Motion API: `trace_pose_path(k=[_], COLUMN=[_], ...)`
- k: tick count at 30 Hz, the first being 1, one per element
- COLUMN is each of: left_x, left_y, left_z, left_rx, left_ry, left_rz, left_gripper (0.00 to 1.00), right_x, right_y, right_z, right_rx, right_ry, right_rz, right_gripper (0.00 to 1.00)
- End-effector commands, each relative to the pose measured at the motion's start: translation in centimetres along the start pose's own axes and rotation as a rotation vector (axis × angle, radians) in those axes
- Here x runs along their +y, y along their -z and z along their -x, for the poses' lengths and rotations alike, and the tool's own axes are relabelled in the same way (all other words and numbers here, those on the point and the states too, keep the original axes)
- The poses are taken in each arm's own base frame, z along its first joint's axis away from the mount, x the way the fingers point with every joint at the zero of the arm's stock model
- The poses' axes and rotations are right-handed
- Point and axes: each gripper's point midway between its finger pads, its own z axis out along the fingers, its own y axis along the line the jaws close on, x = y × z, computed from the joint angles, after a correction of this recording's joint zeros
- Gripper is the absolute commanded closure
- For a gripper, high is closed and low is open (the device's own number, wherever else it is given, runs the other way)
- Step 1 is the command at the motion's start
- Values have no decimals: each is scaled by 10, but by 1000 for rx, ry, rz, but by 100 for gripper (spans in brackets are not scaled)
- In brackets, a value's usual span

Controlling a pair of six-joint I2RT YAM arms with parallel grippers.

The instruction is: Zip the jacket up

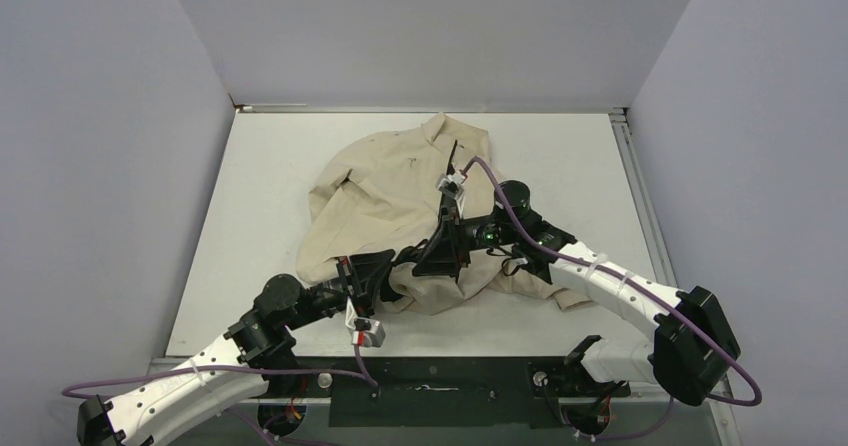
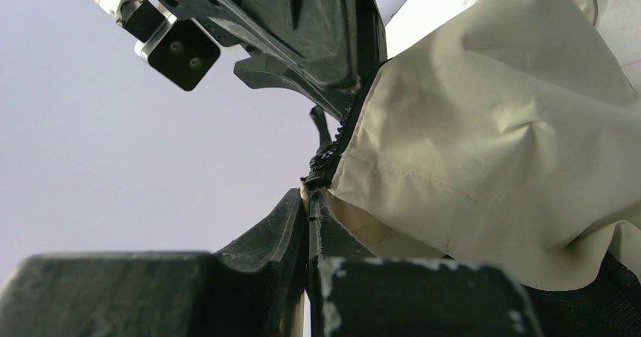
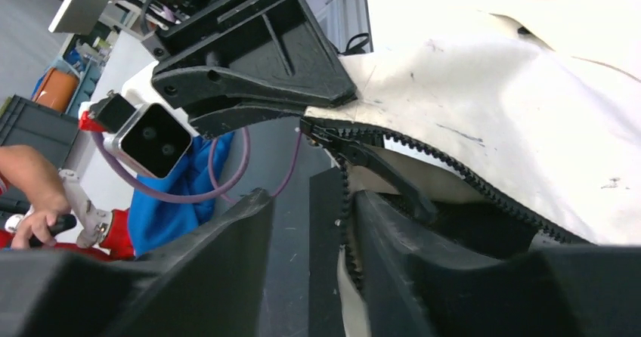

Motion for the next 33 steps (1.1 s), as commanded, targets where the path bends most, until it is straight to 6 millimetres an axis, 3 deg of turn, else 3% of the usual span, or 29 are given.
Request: trace_pose_path(k=[1,3,8,20,27,33], left_x=[31,31,32,30,23,24], left_y=[1,1,1,3,3,3], left_z=[13,13,14,25,28,35], left_rx=[-32,-33,-36,-74,-91,-123], left_ry=[-19,-20,-20,-16,-11,-26], left_rz=[88,89,90,50,3,-4], left_gripper=[100,100,100,100,100,100], right_x=[-4,-6,-9,-44,-43,-58], right_y=[-3,-4,-4,11,8,7], right_z=[12,13,13,24,24,14], right_rx=[-37,-38,-16,-21,-40,-31], right_ry=[93,92,100,44,1,-57], right_rz=[-34,-41,-58,-214,-187,-226], right_gripper=[68,79,94,95,95,95])
